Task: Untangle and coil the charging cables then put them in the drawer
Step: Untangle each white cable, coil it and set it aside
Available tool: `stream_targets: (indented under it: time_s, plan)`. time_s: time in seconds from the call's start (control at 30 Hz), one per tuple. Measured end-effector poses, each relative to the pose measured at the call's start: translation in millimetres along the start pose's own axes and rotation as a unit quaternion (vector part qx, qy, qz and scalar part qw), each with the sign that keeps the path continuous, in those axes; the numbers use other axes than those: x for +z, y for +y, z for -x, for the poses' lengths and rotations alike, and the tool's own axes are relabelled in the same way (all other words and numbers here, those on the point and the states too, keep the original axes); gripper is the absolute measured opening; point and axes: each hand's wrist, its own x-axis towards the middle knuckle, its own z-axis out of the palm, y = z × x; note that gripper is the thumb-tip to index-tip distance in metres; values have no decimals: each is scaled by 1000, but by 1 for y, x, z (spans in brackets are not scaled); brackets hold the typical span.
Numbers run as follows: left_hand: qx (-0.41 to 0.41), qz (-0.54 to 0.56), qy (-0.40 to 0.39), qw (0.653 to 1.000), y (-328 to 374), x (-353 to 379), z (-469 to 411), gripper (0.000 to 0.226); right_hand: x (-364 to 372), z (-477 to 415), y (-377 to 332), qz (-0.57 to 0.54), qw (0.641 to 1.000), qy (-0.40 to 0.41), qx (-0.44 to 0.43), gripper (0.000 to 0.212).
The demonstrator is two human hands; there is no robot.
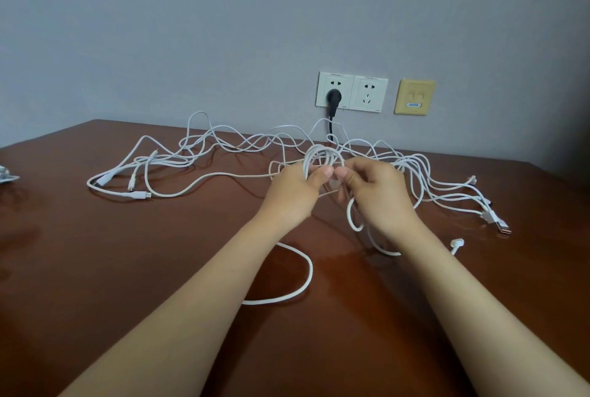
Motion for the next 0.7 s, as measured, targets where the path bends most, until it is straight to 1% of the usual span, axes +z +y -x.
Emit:
stream_targets:
  time_s: [0.07, 0.13, 0.2, 0.27, 0.37, 0.47, 0.53, 0.63, 0.67, 0.7]
  plan:
    - [18, 6, 13, 1000, 1, 2, 1, 23, -1, -2, 2, 9, 1000, -3, 14, 41]
    - [32, -14, 30, 999, 0, 6, 3, 19, -1, -2, 1, 6, 1000, -17, 19, 43]
    - [42, -56, 51, 996, -3, 9, 4, 27, -2, -1, -1, 1, 999, -38, 19, 45]
    - [68, -59, 45, 995, -4, 11, 4, 28, -3, 1, -2, 0, 999, -50, 17, 45]
    - [89, 10, 5, 996, 1, 12, 8, 15, -8, 1, -2, -28, 997, -63, 31, 43]
    - [72, 110, -5, 991, 10, 11, 12, 14, -11, 1, -9, -61, 991, -94, 78, 57]
    - [44, 143, 3, 989, 15, 8, 12, 15, -11, 3, -14, -83, 985, -120, 97, 63]
    - [27, 115, 49, 992, 9, 4, 6, 23, -10, 3, -17, -69, 981, -152, 101, 58]
    - [22, 105, 64, 992, 6, 3, 3, 26, -10, 3, -18, -70, 979, -160, 106, 49]
    - [15, 98, 78, 992, 4, 2, 1, 29, -11, 3, -19, -72, 977, -170, 109, 34]
